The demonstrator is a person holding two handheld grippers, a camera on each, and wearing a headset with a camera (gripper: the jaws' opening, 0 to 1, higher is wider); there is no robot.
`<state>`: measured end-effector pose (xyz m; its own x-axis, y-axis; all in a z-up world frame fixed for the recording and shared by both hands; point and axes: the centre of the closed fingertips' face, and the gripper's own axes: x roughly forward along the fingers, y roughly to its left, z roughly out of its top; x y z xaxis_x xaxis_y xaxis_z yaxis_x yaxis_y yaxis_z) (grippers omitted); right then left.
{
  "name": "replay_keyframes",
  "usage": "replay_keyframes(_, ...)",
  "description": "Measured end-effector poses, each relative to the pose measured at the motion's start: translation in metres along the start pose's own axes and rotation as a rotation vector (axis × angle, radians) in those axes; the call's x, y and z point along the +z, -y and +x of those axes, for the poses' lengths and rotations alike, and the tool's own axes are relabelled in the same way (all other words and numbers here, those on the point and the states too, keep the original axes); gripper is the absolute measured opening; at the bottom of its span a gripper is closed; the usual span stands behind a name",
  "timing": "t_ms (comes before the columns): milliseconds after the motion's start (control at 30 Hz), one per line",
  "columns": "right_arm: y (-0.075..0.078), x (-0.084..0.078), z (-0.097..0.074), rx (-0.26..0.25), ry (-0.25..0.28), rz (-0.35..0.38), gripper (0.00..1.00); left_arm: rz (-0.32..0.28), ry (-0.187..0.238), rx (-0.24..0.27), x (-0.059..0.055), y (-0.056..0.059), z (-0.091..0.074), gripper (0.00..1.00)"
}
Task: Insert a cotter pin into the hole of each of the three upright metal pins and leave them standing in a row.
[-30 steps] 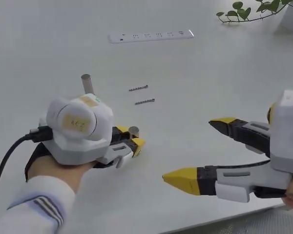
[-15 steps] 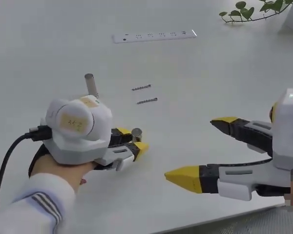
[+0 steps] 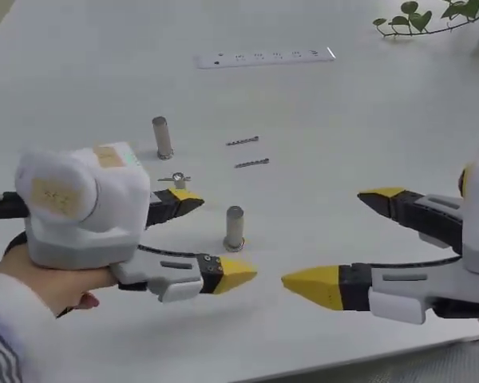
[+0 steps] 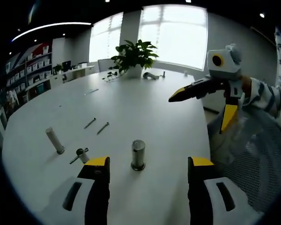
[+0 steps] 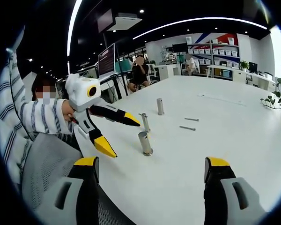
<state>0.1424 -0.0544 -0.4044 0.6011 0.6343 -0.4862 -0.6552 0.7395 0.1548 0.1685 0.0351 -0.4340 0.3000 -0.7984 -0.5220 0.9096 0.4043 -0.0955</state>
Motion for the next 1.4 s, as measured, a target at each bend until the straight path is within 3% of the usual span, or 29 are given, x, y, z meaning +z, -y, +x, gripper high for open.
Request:
replay_keyframes(133,0.003,-0.002,-0.001,-0.006,-0.013,-0.002,0.92,-0.016,-0.020,-0.002,-0.009,0.000,-0.014,0.79)
replay_keyframes(233,0.005,-0.002,-0.002,-0.011,-0.022,-0.005,0.92,-0.061,0.028,0.013,-0.006,-0.003,-0.025,0.87)
replay_keyframes(333,0.008,-0.002,-0.003,-0.016,-0.032,-0.011,0.92,-0.153,0.063,-0.008,-0.004,0.000,-0.032,0.96)
replay_keyframes(400,0.010,-0.001,-0.003,-0.019,-0.038,-0.015,0.92,-0.141,0.076,0.005,-0.004,-0.002,-0.036,0.99)
replay_keyframes(533,0.015,0.001,-0.002,-0.008,-0.064,-0.066,0.91,-0.136,0.056,0.023,-0.015,-0.007,-0.038,0.99)
replay_keyframes(667,0.021,-0.006,-0.003,0.022,-0.168,-0.152,0.88,-0.157,0.036,0.033,-0.026,-0.014,-0.043,0.99)
replay_keyframes(767,0.029,-0.006,-0.002,0.031,-0.208,-0.196,0.87,-0.169,0.032,0.053,-0.030,-0.019,-0.048,0.99)
replay_keyframes(867,0.035,0.000,0.000,0.059,-0.228,-0.229,0.79,-0.184,0.047,0.065,-0.029,-0.022,-0.053,0.99)
replay_keyframes(900,0.038,0.003,0.002,0.064,-0.229,-0.246,0.77,-0.146,0.051,0.101,-0.028,-0.027,-0.056,0.97)
replay_keyframes(1067,0.056,0.015,0.011,0.079,-0.268,-0.351,0.70,-0.152,0.077,0.112,-0.025,-0.027,-0.067,0.93)
replay_keyframes(1167,0.063,0.024,0.017,0.095,-0.283,-0.376,0.65,-0.148,0.077,0.126,-0.024,-0.026,-0.074,0.93)
replay_keyframes(1267,0.073,0.032,0.022,0.105,-0.349,-0.459,0.59,-0.154,0.099,0.135,-0.019,-0.026,-0.081,0.93)
replay_keyframes(1400,0.079,0.043,0.034,0.120,-0.374,-0.505,0.57,-0.155,0.109,0.152,-0.015,-0.027,-0.088,0.93)
